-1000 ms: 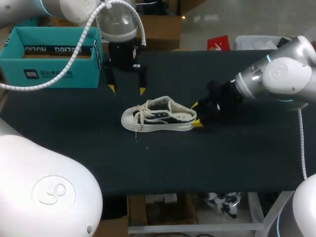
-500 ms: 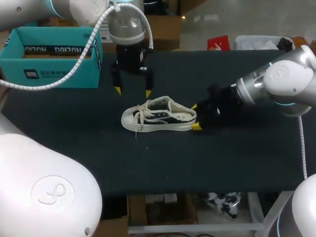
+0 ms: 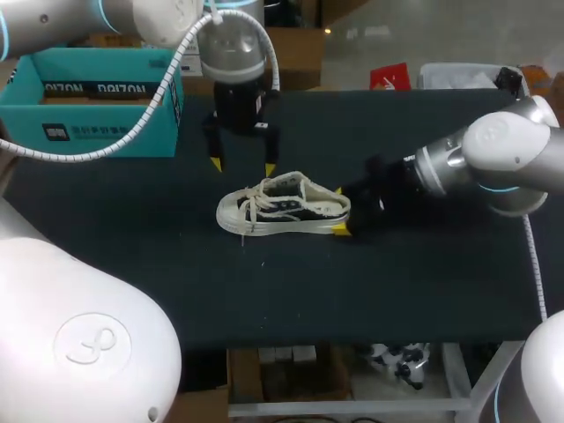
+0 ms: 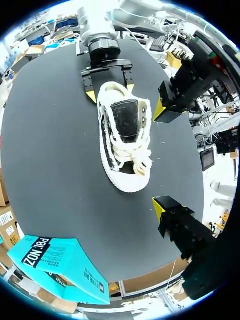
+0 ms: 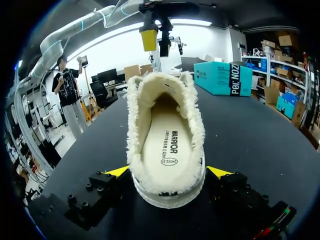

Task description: Open the shoe tongue, take the insole out of the shoe, put the insole back into the shoe, and pack the shoe into the shoebox

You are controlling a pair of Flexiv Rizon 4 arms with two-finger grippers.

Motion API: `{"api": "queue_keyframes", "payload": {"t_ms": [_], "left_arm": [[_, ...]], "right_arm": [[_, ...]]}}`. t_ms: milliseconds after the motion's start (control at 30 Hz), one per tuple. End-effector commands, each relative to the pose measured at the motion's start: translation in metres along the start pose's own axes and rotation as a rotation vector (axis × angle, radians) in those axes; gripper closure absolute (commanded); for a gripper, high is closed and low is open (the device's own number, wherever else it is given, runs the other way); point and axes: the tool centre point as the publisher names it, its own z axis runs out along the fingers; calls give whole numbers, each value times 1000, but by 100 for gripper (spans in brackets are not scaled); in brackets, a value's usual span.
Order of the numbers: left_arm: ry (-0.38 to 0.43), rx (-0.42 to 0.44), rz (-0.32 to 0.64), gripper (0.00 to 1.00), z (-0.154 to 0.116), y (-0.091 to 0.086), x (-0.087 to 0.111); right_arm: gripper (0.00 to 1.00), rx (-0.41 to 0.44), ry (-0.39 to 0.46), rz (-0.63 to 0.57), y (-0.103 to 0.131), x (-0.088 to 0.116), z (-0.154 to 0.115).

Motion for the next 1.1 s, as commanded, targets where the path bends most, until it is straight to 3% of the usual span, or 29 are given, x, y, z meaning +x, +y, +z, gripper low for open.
{"api": "queue_keyframes", "payload": {"t_ms": [33, 300, 333, 367, 400, 667, 867, 1100], "left_arm": [[-4, -3, -1, 0, 3, -2, 2], [1, -4, -10, 0, 5, -5, 1], [2, -5, -10, 0, 5, -6, 2], [4, -5, -11, 0, 5, -6, 2], [5, -5, -12, 0, 5, -6, 3], [9, -9, 0, 0, 4, -4, 22], [-59, 19, -12, 0, 4, 1, 45], [-130, 0, -32, 23, 11, -9, 73]], "right_arm": [[0, -5, 16, -6, 3, -6, 7], [0, -3, 34, -10, 3, -7, 14], [26, -4, 34, -10, 2, -7, 14], [66, -7, 33, -10, 2, -7, 14], [100, -8, 33, -10, 2, -7, 15], [100, -15, 25, -18, 4, -5, 15], [100, -15, 25, -18, 4, -5, 15], [100, -15, 25, -18, 4, -5, 15]]}}
